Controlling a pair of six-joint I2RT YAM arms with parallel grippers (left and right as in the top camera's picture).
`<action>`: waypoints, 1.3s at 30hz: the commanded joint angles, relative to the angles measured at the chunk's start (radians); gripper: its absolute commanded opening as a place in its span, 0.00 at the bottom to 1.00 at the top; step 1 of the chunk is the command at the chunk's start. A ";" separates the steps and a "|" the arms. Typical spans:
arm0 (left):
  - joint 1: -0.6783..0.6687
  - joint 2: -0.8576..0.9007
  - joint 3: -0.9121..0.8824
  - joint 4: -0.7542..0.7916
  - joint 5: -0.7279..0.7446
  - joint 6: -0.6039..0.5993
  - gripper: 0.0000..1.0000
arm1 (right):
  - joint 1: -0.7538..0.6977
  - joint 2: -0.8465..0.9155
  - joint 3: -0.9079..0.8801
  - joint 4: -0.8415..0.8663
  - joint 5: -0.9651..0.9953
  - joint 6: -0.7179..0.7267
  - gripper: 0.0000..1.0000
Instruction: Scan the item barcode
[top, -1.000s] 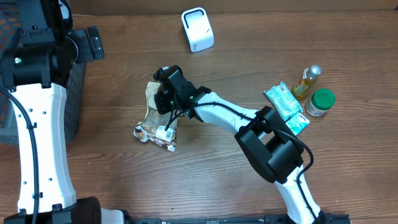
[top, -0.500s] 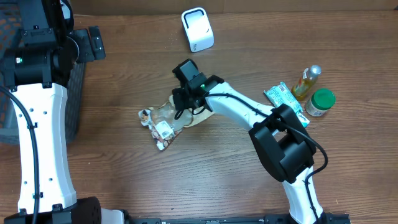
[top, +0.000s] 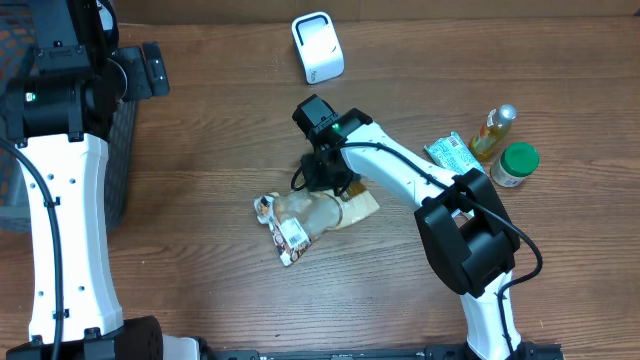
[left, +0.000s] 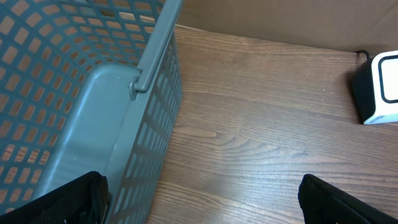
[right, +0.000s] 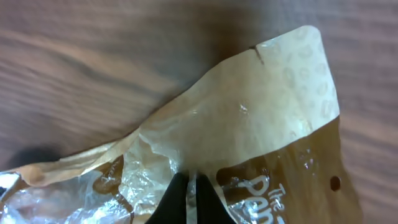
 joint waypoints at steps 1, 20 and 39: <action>-0.007 0.003 0.000 0.003 0.002 0.015 1.00 | -0.004 -0.002 0.076 -0.047 0.010 0.008 0.04; -0.007 0.003 0.000 0.003 0.002 0.015 0.99 | -0.003 0.000 0.095 0.166 -0.017 0.008 0.19; -0.007 0.003 0.000 0.003 0.002 0.015 0.99 | -0.021 0.091 0.102 0.027 0.107 0.000 0.14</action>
